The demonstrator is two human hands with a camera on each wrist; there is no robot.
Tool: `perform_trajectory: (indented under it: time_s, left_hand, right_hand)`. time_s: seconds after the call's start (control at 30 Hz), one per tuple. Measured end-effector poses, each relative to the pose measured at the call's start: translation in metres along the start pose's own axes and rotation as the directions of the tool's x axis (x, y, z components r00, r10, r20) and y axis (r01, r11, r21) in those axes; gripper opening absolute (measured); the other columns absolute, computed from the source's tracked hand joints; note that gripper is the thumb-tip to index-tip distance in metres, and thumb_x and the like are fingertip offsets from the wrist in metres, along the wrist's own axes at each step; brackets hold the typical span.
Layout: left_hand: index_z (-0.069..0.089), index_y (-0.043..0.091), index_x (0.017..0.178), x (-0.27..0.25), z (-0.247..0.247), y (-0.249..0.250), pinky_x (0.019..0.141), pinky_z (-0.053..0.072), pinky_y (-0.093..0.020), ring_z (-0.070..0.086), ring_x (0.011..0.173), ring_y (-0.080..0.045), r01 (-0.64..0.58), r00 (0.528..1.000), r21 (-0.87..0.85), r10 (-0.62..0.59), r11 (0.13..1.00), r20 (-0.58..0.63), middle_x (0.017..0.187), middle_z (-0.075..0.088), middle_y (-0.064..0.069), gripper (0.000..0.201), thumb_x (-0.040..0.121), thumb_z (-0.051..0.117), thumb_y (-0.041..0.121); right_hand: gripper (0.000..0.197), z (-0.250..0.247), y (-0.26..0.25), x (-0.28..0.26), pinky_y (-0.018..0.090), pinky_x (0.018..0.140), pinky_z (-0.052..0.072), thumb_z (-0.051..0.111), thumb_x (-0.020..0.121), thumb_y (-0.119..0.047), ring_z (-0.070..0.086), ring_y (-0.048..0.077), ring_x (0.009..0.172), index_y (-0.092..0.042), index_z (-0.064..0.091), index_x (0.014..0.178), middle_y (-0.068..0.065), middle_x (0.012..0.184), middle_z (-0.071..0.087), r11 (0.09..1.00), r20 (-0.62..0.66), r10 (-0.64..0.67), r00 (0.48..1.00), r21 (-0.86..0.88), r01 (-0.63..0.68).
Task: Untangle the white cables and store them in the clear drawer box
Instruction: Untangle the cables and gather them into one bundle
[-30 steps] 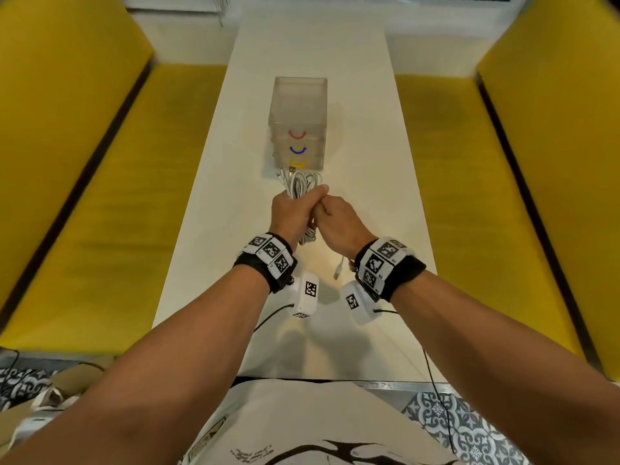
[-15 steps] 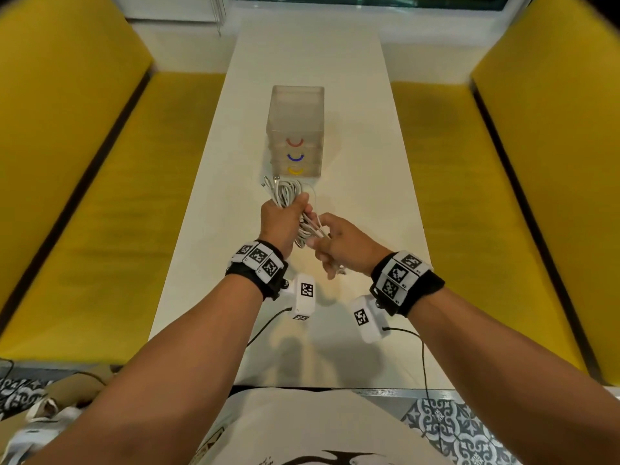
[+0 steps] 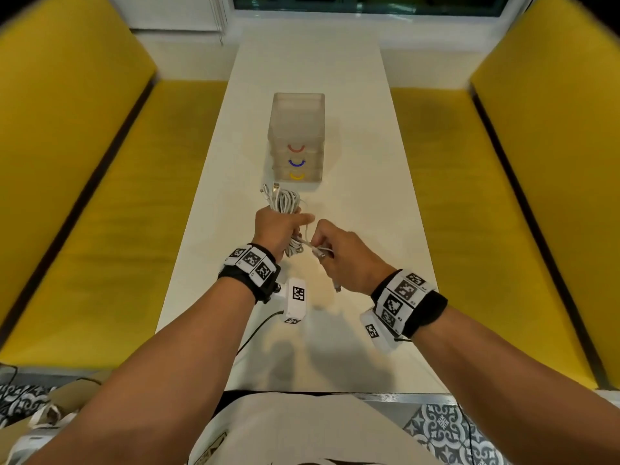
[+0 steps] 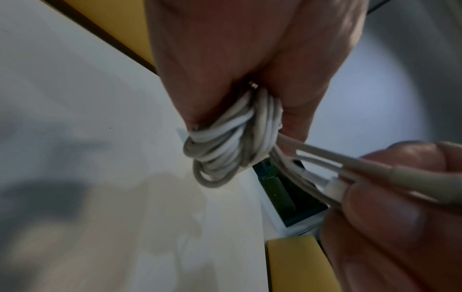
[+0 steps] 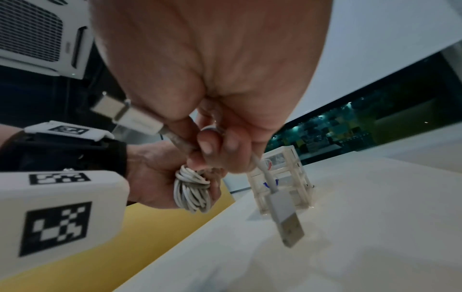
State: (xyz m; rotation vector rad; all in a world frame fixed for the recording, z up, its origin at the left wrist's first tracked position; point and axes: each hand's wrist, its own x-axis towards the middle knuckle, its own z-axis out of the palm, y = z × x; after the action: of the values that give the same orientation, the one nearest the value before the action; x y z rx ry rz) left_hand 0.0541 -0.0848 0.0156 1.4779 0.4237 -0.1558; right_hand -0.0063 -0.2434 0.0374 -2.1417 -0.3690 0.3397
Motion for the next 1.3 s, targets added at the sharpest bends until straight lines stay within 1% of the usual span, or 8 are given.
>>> perform_trajectory:
  time_s: [0.2,0.33,0.57,0.7,0.83,1.07,1.17,1.3]
  left_hand:
    - [0.059,0.005,0.067,-0.001,0.002,-0.003,0.046,0.043,-0.025,0.048,0.040,-0.018,-0.025,0.996,0.106,0.033,0.994,-0.081,0.049,0.053,-0.007,0.016,0.073,0.064,-0.009]
    - [0.057,0.007,0.072,0.003,0.003,-0.004,0.051,0.045,-0.028,0.050,0.053,-0.022,-0.017,0.995,0.083,0.025,0.996,-0.098,0.061,0.052,-0.009,0.015,0.071,0.063,-0.007]
    - [0.059,-0.002,0.108,-0.005,0.005,0.003,0.073,0.062,-0.041,0.075,0.077,-0.031,0.226,0.954,-0.200,-0.175,0.953,0.243,0.098,0.074,-0.023,0.018,0.093,0.063,0.006]
    - [0.057,0.013,0.084,-0.005,0.000,0.006,0.059,0.059,-0.029,0.069,0.061,-0.022,0.347,0.905,-0.236,-0.258,0.908,0.338,0.083,0.074,-0.013,0.023,0.095,0.066,0.031]
    - [0.058,0.014,0.086,-0.005,0.001,0.005,0.051,0.049,-0.026,0.054,0.051,-0.014,0.225,0.927,-0.165,-0.158,0.960,0.340,0.067,0.055,-0.002,0.020,0.085,0.078,0.019]
    - [0.056,0.010,0.085,-0.002,0.005,0.000,0.052,0.050,-0.030,0.056,0.046,-0.021,0.003,0.988,0.044,-0.009,0.999,0.152,0.049,0.055,-0.001,0.016,0.092,0.071,0.010]
    - [0.057,0.009,0.088,0.001,0.001,0.001,0.050,0.050,-0.029,0.055,0.044,-0.017,0.013,0.993,0.021,-0.015,1.000,0.115,0.057,0.053,-0.003,0.014,0.092,0.071,0.010]
    - [0.056,0.009,0.087,0.000,0.002,0.006,0.045,0.047,-0.026,0.051,0.042,-0.013,0.037,0.990,0.001,-0.036,0.999,0.135,0.060,0.049,-0.004,0.014,0.093,0.069,0.007]
  right_hand:
    - [0.012,0.005,0.003,-0.004,0.035,0.064,0.051,0.055,0.097,-0.012,0.057,0.017,0.062,-0.022,0.051,0.102,0.001,0.074,0.064,0.999,0.042,-0.038,0.998,-0.017,0.039]
    - [0.033,0.002,0.000,-0.007,0.023,0.059,0.051,0.051,0.091,0.003,0.057,0.010,0.063,-0.023,0.058,0.111,0.006,0.081,0.064,0.997,0.078,-0.015,0.997,0.072,0.009]
    - [0.023,0.000,-0.002,-0.007,0.021,0.056,0.052,0.059,0.090,0.002,0.067,0.010,0.061,-0.016,0.070,0.100,0.007,0.079,0.069,0.992,0.142,0.007,0.990,0.125,-0.025]
    - [0.028,-0.004,-0.002,-0.008,0.025,0.060,0.052,0.054,0.088,0.009,0.060,-0.001,0.055,-0.013,0.069,0.098,0.009,0.077,0.067,0.978,0.163,0.041,0.986,0.193,-0.072]
    - [0.026,-0.004,-0.003,-0.011,0.028,0.058,0.049,0.052,0.086,0.011,0.058,0.005,0.051,-0.007,0.067,0.098,0.015,0.078,0.067,0.963,0.204,0.077,0.976,0.239,-0.126]
    - [0.048,-0.015,0.002,-0.015,0.037,0.070,0.052,0.039,0.086,-0.010,0.070,0.036,0.087,0.001,0.063,0.126,0.022,0.094,0.069,0.844,0.355,0.095,0.930,0.467,-0.264]
    - [0.058,-0.024,0.003,-0.020,0.043,0.074,0.051,0.034,0.080,0.007,0.068,0.036,0.093,-0.007,0.062,0.129,0.025,0.104,0.069,0.910,0.370,0.061,0.927,0.361,-0.204]
    - [0.074,-0.035,0.005,-0.020,0.039,0.079,0.056,0.032,0.084,0.018,0.067,0.023,0.103,-0.030,0.055,0.136,0.005,0.113,0.071,0.995,0.344,-0.040,0.938,0.103,0.005]
